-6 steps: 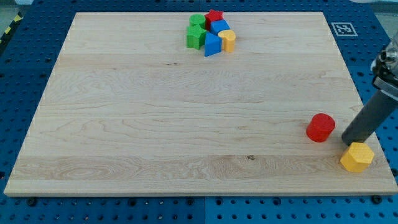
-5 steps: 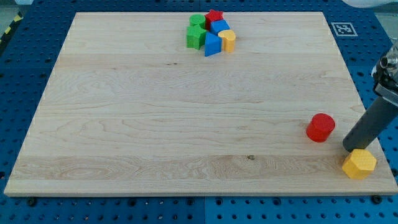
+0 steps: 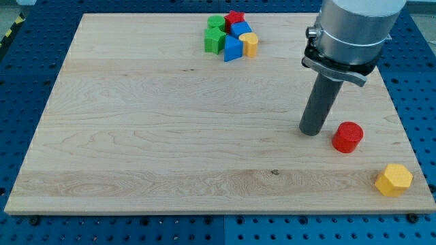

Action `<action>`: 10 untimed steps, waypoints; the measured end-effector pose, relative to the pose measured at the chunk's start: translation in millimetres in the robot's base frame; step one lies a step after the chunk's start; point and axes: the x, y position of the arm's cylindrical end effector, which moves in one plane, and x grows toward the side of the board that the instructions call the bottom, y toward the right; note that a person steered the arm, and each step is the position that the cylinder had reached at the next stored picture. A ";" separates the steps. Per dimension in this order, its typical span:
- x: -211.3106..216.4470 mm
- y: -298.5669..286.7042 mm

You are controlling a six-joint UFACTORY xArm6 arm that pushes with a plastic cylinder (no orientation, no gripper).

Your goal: Move the red circle closer to the yellow hexagon

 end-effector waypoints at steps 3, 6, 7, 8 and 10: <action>16.2 38.6; 24.0 65.3; 28.7 66.6; 28.7 68.8; 35.5 74.1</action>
